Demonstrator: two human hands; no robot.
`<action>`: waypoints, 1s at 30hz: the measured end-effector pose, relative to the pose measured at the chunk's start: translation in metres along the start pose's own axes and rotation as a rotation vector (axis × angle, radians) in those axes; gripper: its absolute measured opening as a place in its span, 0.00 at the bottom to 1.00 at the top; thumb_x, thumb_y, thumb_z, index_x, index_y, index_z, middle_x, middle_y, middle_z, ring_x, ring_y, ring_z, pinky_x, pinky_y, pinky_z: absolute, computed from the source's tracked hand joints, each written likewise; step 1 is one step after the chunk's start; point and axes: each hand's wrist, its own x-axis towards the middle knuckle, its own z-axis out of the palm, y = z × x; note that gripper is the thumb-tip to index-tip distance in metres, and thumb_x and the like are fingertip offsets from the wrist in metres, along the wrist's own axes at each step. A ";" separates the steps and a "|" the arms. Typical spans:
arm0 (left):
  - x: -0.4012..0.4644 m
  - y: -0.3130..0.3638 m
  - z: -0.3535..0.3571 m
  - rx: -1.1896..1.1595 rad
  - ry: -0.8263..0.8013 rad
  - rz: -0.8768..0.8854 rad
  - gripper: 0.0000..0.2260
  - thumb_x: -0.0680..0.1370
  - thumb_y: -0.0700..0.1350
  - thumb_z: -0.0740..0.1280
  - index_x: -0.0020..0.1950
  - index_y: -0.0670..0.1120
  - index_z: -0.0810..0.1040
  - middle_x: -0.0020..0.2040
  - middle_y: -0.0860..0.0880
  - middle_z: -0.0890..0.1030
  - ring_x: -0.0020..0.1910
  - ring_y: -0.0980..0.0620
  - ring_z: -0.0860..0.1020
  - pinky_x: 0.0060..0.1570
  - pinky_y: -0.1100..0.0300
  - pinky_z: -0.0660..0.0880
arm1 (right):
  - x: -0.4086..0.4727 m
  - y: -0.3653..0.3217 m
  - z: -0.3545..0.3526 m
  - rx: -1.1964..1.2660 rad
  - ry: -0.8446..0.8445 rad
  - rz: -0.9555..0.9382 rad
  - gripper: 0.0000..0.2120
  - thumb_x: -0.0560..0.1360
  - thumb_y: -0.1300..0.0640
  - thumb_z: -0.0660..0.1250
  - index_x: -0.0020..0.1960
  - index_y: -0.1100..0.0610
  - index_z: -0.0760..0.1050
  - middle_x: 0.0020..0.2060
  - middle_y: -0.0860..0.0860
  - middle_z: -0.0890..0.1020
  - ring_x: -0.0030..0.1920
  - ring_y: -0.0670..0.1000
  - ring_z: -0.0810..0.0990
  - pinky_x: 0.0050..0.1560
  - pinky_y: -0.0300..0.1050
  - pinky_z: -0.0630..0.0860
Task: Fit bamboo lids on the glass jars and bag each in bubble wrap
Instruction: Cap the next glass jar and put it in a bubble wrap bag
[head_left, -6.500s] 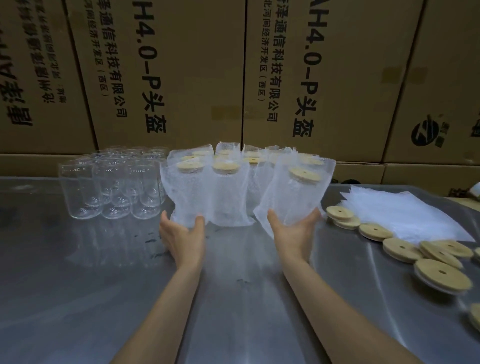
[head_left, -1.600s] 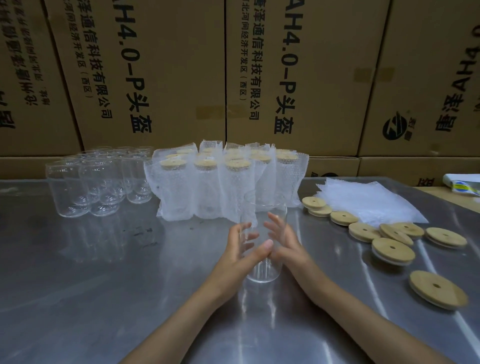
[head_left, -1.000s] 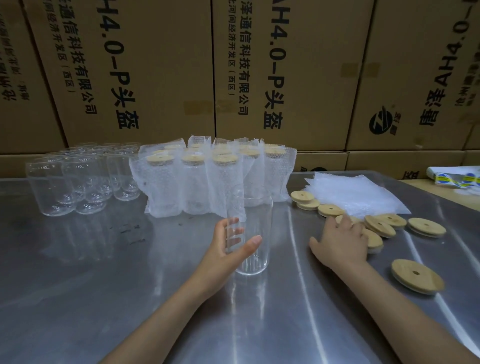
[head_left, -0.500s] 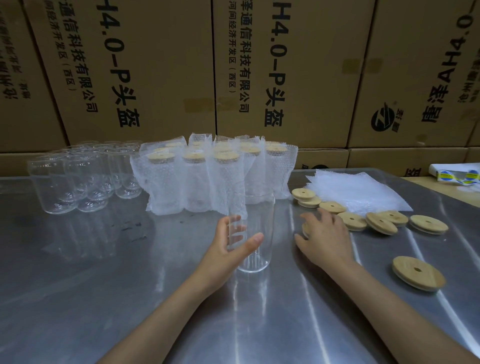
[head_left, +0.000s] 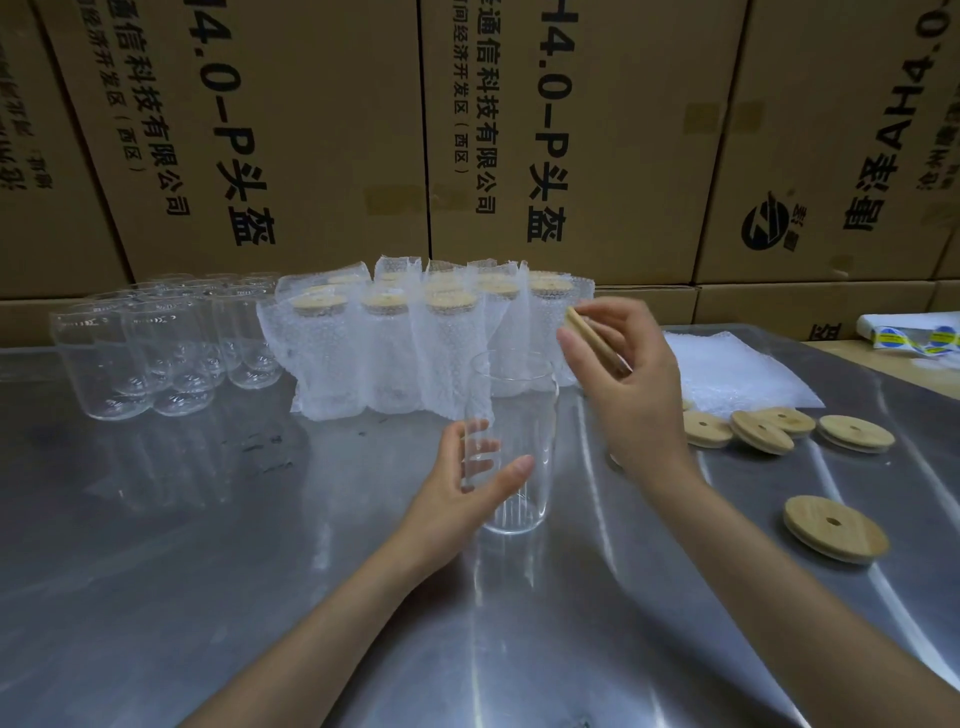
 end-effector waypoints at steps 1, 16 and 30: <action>0.000 0.000 0.000 -0.004 0.002 -0.002 0.31 0.62 0.65 0.70 0.61 0.59 0.66 0.61 0.55 0.75 0.61 0.55 0.76 0.61 0.56 0.75 | 0.002 -0.008 0.006 0.028 -0.027 -0.026 0.09 0.75 0.50 0.70 0.53 0.48 0.75 0.48 0.44 0.82 0.51 0.45 0.81 0.52 0.47 0.79; -0.001 0.004 0.001 0.021 -0.012 -0.001 0.38 0.61 0.67 0.69 0.66 0.53 0.66 0.63 0.52 0.75 0.62 0.56 0.76 0.63 0.51 0.74 | -0.010 -0.012 0.024 -0.402 -0.348 -0.283 0.12 0.75 0.54 0.70 0.58 0.54 0.78 0.52 0.46 0.80 0.52 0.45 0.78 0.54 0.48 0.76; -0.001 0.004 0.002 0.006 -0.007 0.001 0.36 0.62 0.65 0.70 0.66 0.53 0.67 0.62 0.50 0.76 0.62 0.55 0.76 0.62 0.52 0.75 | -0.017 0.004 0.017 -0.383 -0.357 -0.265 0.18 0.77 0.45 0.61 0.65 0.48 0.74 0.61 0.44 0.74 0.62 0.43 0.71 0.60 0.40 0.70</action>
